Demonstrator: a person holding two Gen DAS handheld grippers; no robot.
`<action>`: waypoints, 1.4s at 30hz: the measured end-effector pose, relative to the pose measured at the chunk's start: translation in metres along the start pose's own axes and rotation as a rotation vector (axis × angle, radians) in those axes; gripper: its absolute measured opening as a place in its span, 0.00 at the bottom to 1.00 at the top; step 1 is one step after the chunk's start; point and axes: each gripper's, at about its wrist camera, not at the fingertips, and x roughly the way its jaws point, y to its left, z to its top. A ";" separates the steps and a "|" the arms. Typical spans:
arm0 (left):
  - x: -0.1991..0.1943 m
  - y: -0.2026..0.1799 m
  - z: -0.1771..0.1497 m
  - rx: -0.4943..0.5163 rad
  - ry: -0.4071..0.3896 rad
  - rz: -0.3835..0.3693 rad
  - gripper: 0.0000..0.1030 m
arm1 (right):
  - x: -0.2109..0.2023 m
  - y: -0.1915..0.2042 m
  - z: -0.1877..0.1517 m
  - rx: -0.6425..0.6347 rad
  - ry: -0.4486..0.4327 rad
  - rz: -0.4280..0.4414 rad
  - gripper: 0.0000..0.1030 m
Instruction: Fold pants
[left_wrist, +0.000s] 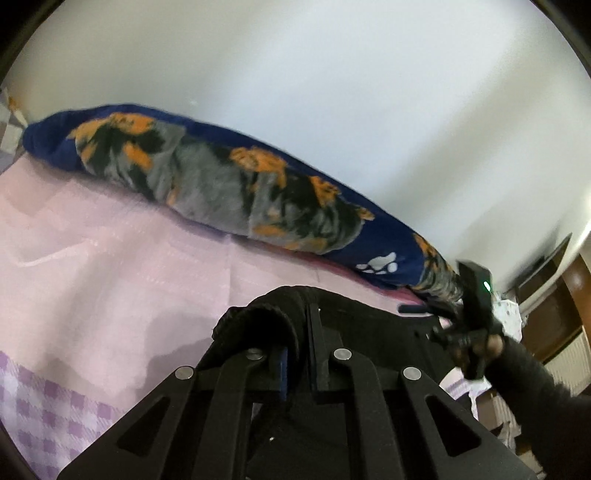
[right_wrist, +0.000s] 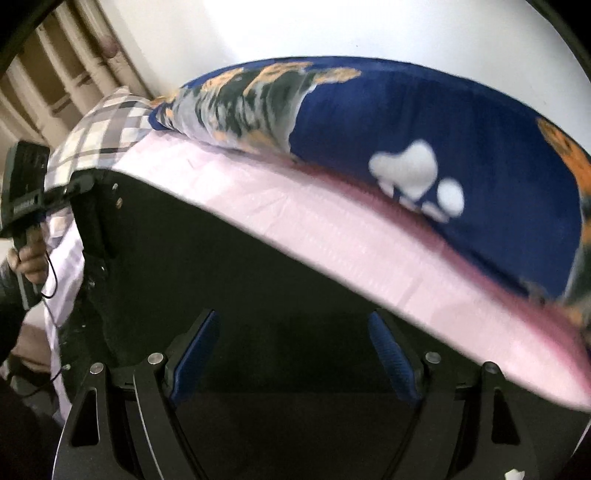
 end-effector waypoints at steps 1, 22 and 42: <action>-0.003 -0.002 -0.001 0.002 -0.006 -0.013 0.07 | 0.001 -0.005 0.005 -0.013 0.007 0.012 0.78; -0.019 -0.014 -0.006 -0.013 -0.041 -0.025 0.07 | 0.054 -0.052 0.014 -0.161 0.342 0.225 0.38; -0.043 -0.034 -0.021 0.077 -0.053 0.082 0.07 | -0.062 0.041 -0.079 -0.121 0.023 -0.382 0.08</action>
